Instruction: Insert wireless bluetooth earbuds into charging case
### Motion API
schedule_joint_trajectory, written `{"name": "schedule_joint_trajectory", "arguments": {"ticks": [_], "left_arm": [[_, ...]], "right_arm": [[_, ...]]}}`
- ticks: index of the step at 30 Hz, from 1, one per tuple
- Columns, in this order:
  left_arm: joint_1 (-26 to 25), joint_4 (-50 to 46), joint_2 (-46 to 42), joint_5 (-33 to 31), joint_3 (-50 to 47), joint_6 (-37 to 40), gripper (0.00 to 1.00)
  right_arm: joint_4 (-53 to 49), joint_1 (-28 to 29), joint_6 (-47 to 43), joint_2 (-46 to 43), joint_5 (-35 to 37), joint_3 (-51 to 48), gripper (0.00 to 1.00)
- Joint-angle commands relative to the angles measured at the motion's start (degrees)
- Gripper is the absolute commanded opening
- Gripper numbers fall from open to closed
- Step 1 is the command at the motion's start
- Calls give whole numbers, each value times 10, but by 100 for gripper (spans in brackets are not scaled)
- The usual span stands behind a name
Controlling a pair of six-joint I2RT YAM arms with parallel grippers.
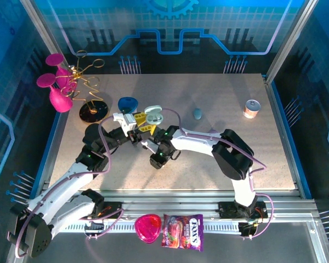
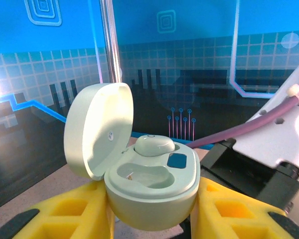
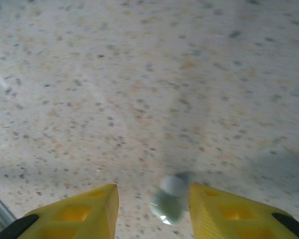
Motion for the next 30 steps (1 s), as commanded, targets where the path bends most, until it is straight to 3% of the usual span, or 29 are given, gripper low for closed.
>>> {"name": "schedule_joint_trajectory", "arguments": {"ticks": [1,14,30], "left_arm": [[0,4,-2,-5,21,5,38],[0,5,2,-5,25,6,38],[0,-2,-9,-10,22,9,38]], "right_arm": [[2,-21,24,-24,23,-17,41],[41,-2,47,-42,0,-41,40],[30,18,33,27,-29,10,41]]}}
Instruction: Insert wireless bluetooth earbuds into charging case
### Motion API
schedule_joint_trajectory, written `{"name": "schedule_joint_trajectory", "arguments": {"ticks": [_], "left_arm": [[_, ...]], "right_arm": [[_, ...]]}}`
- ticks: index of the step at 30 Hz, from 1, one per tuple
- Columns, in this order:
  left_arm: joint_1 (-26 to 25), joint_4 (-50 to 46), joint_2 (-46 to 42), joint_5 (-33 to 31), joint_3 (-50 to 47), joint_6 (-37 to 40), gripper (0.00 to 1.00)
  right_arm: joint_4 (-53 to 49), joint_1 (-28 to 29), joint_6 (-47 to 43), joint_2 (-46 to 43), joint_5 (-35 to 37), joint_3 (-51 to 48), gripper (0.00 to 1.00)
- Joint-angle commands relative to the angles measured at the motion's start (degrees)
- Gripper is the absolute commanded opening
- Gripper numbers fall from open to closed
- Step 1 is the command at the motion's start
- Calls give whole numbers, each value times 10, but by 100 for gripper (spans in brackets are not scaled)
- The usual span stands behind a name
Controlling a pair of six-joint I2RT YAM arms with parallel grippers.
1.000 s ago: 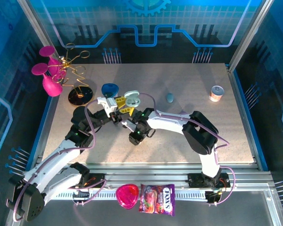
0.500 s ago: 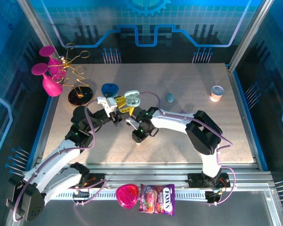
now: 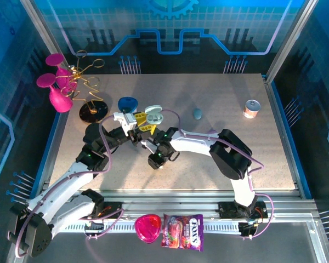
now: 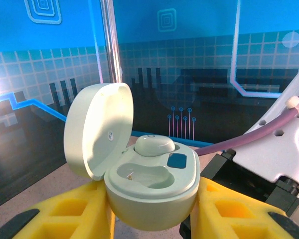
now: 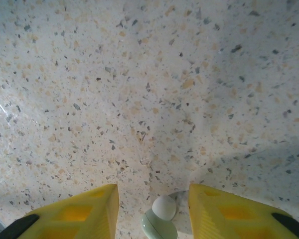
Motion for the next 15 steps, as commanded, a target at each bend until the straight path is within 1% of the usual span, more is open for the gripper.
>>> {"name": "schedule_joint_trajectory", "arguments": {"ticks": [1,10,15], "left_arm": [[-1,5,-11,-10,18,8,38],[0,4,-8,-8,20,8,38],[0,3,-11,-9,19,8,38]], "right_arm": [[-12,10,-11,14,-20,19,41],[-27,33,-28,14,-42,30,41],[-42,42,-29,4,-38,26,41]]}}
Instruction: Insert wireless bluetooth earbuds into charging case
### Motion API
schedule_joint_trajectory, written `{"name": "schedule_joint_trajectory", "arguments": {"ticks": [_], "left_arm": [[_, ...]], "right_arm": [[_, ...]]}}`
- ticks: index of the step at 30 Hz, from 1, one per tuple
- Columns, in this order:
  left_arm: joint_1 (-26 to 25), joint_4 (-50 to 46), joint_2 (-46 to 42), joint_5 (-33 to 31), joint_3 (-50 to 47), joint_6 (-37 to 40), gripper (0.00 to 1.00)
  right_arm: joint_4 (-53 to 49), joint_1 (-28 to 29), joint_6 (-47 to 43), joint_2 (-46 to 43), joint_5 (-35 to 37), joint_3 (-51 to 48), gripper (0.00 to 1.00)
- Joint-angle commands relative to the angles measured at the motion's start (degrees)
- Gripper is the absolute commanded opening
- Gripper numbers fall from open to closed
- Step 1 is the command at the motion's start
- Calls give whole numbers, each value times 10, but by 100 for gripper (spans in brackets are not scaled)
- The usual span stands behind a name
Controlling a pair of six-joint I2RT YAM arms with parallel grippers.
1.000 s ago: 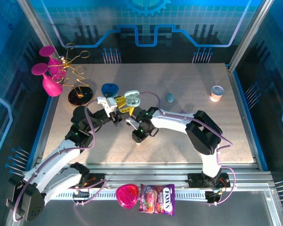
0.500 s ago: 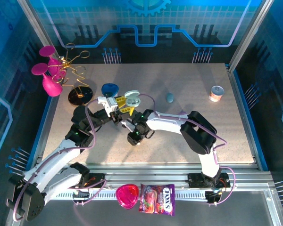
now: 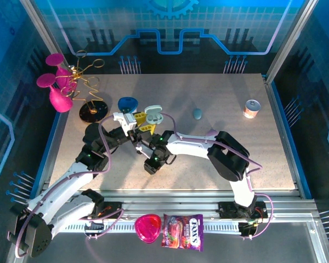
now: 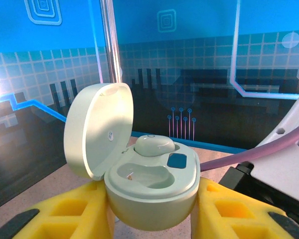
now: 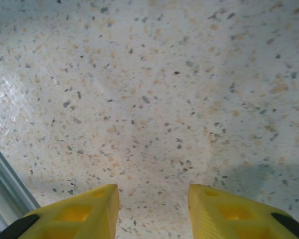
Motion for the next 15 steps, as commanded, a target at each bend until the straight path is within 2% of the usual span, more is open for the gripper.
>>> {"name": "schedule_joint_trajectory", "arguments": {"ticks": [1,7,15], "left_arm": [[0,2,-10,-9,20,8,38],[-1,4,-12,-8,18,6,38],[0,-1,-14,-8,20,7,38]], "right_arm": [[-31,7,-7,-6,-7,5,41],[-50,8,1,-17,27,-12,41],[-60,10,4,-50,37,-41,41]]}}
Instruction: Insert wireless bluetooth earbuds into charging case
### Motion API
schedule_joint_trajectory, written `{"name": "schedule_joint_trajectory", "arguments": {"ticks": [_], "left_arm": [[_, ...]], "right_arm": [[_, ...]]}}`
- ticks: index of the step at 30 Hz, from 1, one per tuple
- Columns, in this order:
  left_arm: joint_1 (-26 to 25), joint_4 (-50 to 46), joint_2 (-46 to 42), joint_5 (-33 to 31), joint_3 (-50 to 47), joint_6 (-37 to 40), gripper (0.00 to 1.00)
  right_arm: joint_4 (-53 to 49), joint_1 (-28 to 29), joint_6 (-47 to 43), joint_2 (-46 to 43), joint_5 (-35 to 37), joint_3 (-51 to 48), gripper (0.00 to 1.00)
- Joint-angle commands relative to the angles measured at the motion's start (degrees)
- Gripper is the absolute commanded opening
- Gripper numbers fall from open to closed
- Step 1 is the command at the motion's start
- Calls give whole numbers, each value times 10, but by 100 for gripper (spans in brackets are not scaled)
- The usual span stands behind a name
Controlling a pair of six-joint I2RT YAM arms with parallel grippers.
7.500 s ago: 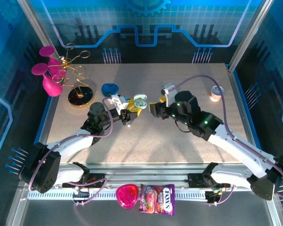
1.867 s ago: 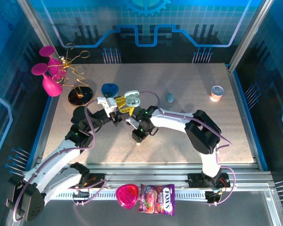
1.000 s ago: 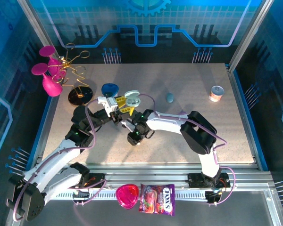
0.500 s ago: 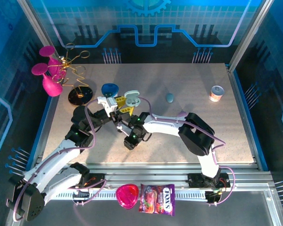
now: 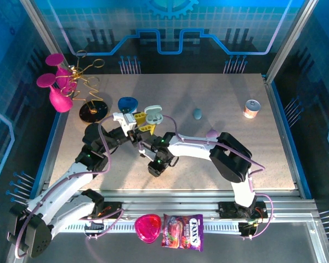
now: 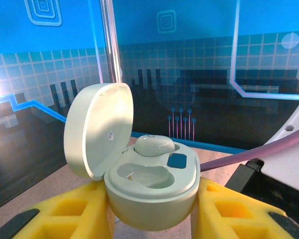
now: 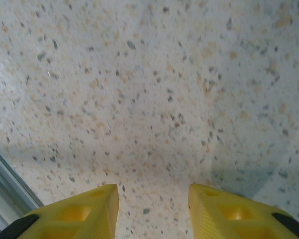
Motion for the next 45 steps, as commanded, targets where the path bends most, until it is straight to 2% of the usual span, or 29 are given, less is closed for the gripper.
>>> {"name": "schedule_joint_trajectory", "arguments": {"ticks": [1,9,15,19,23,30,45], "left_arm": [[0,1,-10,-8,20,7,38],[0,5,-6,-8,21,8,38],[0,8,-13,-8,20,8,38],[0,7,-15,-6,19,8,38],[-1,7,-16,-4,19,9,38],[-1,3,-15,-3,21,12,38],[0,6,-13,-2,22,11,38]], "right_arm": [[-29,7,2,-29,14,-14,41],[-10,6,18,-75,34,-43,42],[84,-19,116,-121,49,-101,40],[126,-51,179,-124,21,-132,40],[147,-76,205,-102,-25,-141,38],[172,-87,213,-68,-68,-141,34],[188,-88,210,-65,-93,-152,32]]}}
